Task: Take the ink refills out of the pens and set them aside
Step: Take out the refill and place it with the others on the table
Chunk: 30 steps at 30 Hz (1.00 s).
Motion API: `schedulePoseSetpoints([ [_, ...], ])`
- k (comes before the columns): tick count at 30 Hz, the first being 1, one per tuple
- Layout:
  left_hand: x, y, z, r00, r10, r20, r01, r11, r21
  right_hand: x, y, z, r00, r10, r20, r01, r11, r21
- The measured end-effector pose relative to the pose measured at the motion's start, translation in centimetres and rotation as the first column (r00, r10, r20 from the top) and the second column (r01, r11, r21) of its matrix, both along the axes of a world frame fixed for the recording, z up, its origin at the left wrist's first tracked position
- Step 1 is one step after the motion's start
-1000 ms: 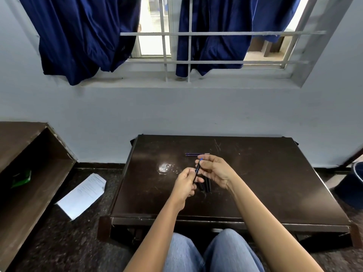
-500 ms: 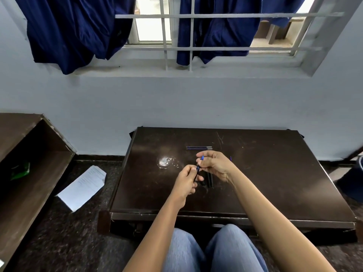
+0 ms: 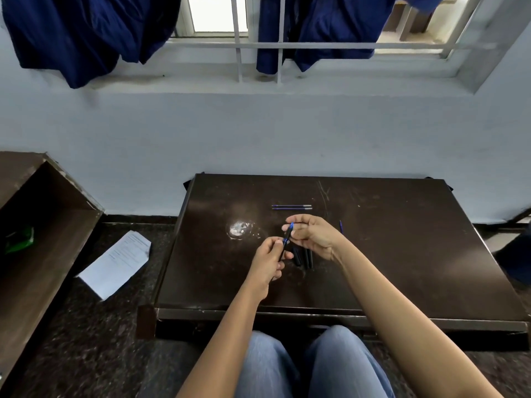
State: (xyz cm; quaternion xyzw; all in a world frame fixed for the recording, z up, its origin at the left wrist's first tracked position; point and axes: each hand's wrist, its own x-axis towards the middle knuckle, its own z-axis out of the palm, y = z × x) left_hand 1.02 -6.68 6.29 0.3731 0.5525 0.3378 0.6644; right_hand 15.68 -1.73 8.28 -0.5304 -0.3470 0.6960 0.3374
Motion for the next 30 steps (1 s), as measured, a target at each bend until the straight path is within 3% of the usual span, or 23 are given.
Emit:
schedulePoseSetpoints([
  [6,0.3,0.6,-1.3,1.000,-0.002,0.016,0.003,1.000,-0.026,-0.1,0.4,-1.2,0.998,-0.010,0.062,0.010,1.000,0.001],
  [13,0.1,1.3,-2.8,1.000,-0.004,0.022,0.005,0.999,-0.054,0.8,3.0,-2.9,0.966,-0.255,-0.049,0.252,0.965,-0.069],
  [16,0.1,1.5,-3.5,1.000,0.018,0.020,-0.016,0.997,-0.072,1.3,4.4,-5.0,0.918,-0.368,0.146,0.375,0.927,-0.017],
  [18,0.2,1.6,-3.9,0.999,0.033,0.018,-0.031,0.995,-0.090,1.6,4.9,-6.7,0.846,-0.297,0.442,0.303,0.951,0.058],
  [21,0.4,1.9,-4.3,0.998,0.060,0.000,-0.059,0.992,-0.107,1.3,4.8,-8.4,0.632,-0.009,0.775,-0.043,0.998,0.047],
  [23,0.4,2.1,-4.6,0.998,0.069,-0.009,-0.070,0.991,-0.112,0.6,4.7,-9.1,0.543,0.082,0.836,-0.168,0.986,0.013],
  [30,0.5,2.6,-5.1,0.997,0.078,-0.014,-0.079,0.990,-0.116,-1.2,4.8,-9.7,0.371,0.178,0.911,-0.279,0.957,-0.073],
])
